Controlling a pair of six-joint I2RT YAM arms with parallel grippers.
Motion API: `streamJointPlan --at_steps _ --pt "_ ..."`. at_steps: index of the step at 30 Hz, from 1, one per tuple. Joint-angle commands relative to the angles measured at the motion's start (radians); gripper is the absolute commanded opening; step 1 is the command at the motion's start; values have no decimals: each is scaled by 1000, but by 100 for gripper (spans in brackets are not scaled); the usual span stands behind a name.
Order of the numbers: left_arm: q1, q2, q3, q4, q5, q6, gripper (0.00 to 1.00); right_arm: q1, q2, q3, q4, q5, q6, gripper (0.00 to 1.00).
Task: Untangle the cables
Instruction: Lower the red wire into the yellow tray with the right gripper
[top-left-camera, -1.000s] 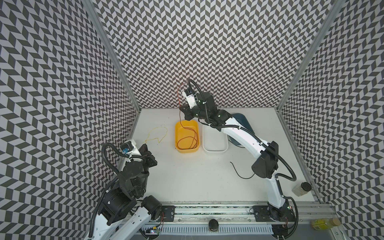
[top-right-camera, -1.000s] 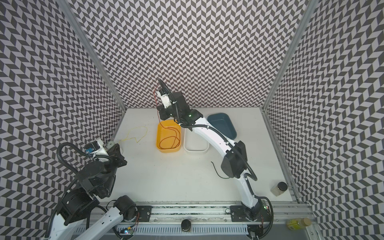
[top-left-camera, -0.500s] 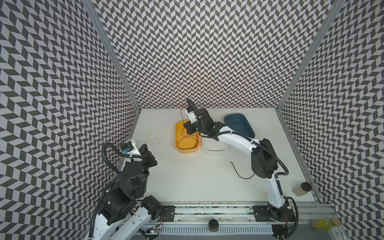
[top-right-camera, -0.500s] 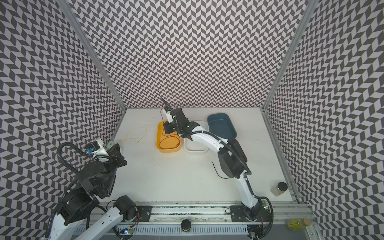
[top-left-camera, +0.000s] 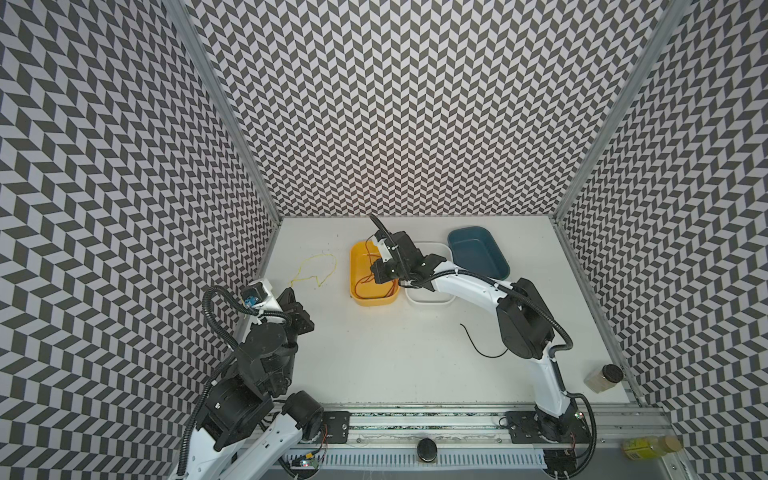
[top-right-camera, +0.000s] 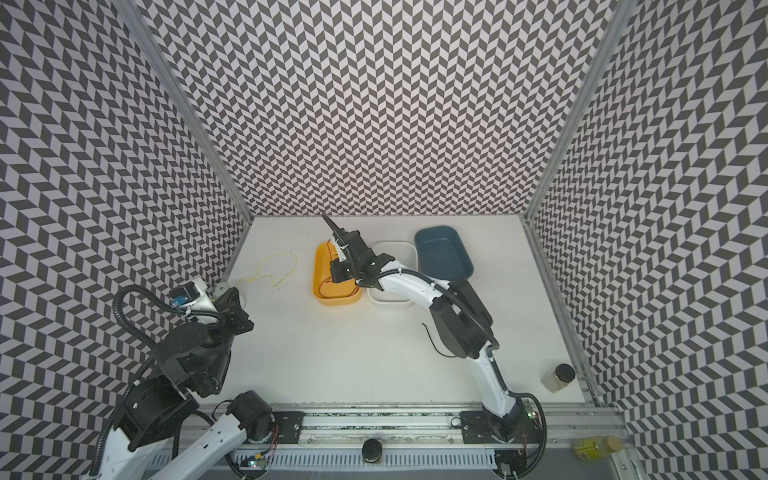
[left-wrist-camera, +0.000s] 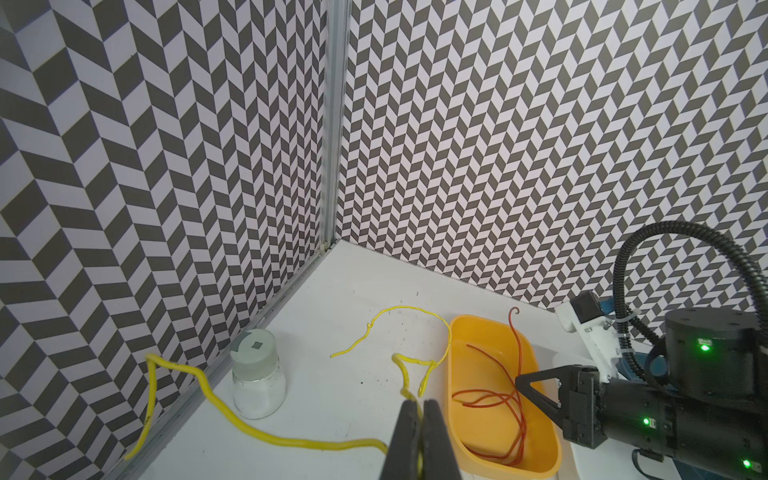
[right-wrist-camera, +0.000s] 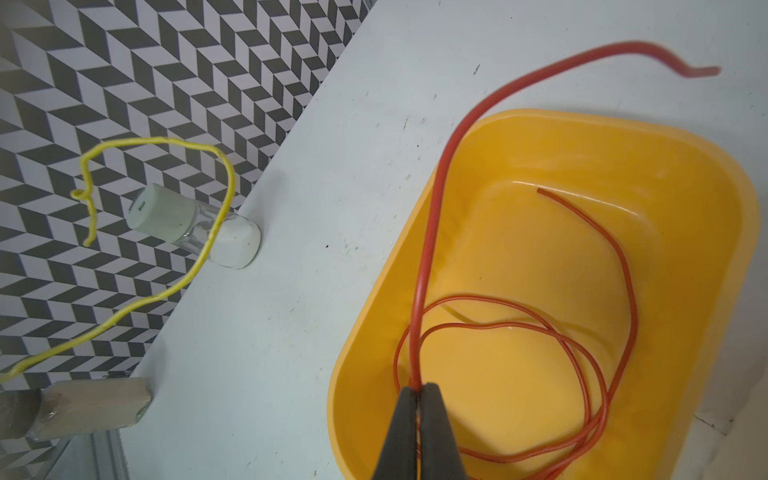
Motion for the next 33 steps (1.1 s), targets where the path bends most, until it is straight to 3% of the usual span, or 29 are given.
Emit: streamJointPlan --at_steps 1,9,14,21,33 --pt "-5 -10 -8 18 -18 -4 0 5 32 40 -36 -6 25 0" --pt "-5 -7 -7 18 -16 -4 0 8 138 182 -226 -54 41 0" --pt "-5 -9 -8 16 -17 -4 0 7 167 202 -255 -73 63 0" --pt "-6 -5 -6 17 -16 -4 0 -7 275 386 -433 -107 68 0" --pt "-7 -2 -6 17 -13 -3 0 -3 336 500 -608 -24 25 0"
